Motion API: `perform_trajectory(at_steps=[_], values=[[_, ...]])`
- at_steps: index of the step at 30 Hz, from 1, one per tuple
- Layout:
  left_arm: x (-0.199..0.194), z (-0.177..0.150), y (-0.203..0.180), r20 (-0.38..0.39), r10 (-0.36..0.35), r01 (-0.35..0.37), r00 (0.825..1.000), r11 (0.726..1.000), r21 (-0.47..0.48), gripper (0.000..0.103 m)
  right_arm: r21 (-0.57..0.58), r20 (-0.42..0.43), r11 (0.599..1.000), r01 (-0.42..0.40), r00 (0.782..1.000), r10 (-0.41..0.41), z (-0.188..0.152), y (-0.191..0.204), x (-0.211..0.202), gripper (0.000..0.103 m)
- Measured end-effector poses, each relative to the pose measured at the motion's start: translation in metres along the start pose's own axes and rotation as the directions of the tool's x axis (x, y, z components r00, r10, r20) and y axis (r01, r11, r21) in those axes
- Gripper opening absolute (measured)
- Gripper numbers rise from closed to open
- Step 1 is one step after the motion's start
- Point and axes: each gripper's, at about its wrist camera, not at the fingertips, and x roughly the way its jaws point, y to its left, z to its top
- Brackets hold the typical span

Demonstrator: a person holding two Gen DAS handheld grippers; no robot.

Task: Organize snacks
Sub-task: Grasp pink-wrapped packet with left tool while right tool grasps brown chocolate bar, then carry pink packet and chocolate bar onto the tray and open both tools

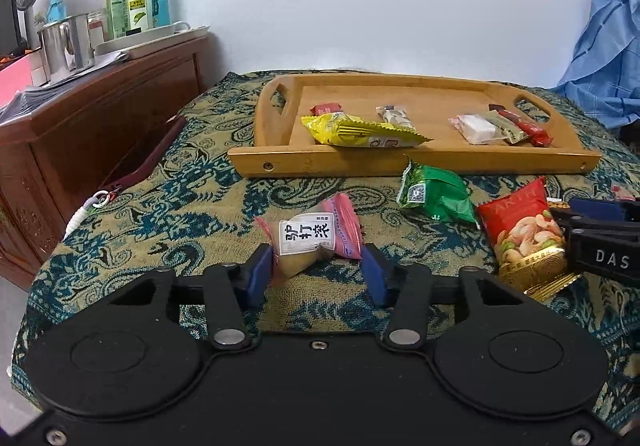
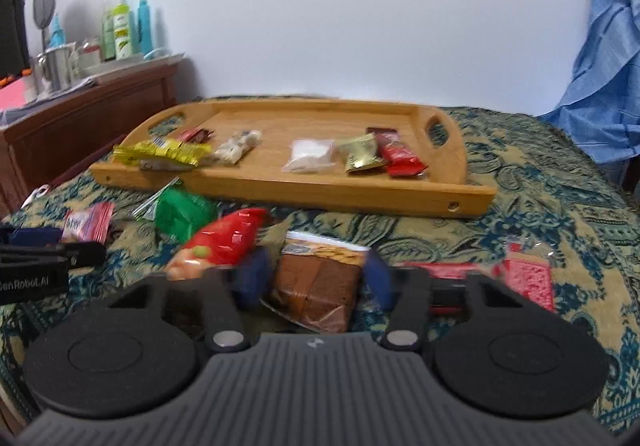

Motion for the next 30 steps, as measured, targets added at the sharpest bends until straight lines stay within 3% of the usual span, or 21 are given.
perform_trajectory(at_steps=[6, 15, 24, 30], values=[[-0.004, 0.003, 0.001, 0.002, 0.004, -0.004, 1.000, 1.000, -0.030, 0.041, 0.041, 0.025, 0.999, -0.004, 1.000, 0.003, -0.001, -0.002, -0.007, 0.045], [-0.022, 0.024, 0.000, 0.060, -0.004, 0.006, 0.998, 1.000, -0.025, 0.038, 0.139, 0.104, 0.990, -0.011, 0.995, -0.004, 0.013, -0.021, -0.026, 0.045], [-0.014, 0.077, -0.011, 0.119, -0.050, 0.054, 0.992, 0.998, -0.028, 0.038, 0.230, 0.158, 0.973, -0.031, 0.987, -0.006, 0.050, -0.048, -0.008, 0.045], [0.018, 0.120, -0.009, 0.110, -0.122, 0.128, 0.986, 0.990, -0.053, 0.038, 0.226, 0.182, 0.972, -0.055, 0.983, 0.013, 0.081, -0.059, 0.017, 0.045]])
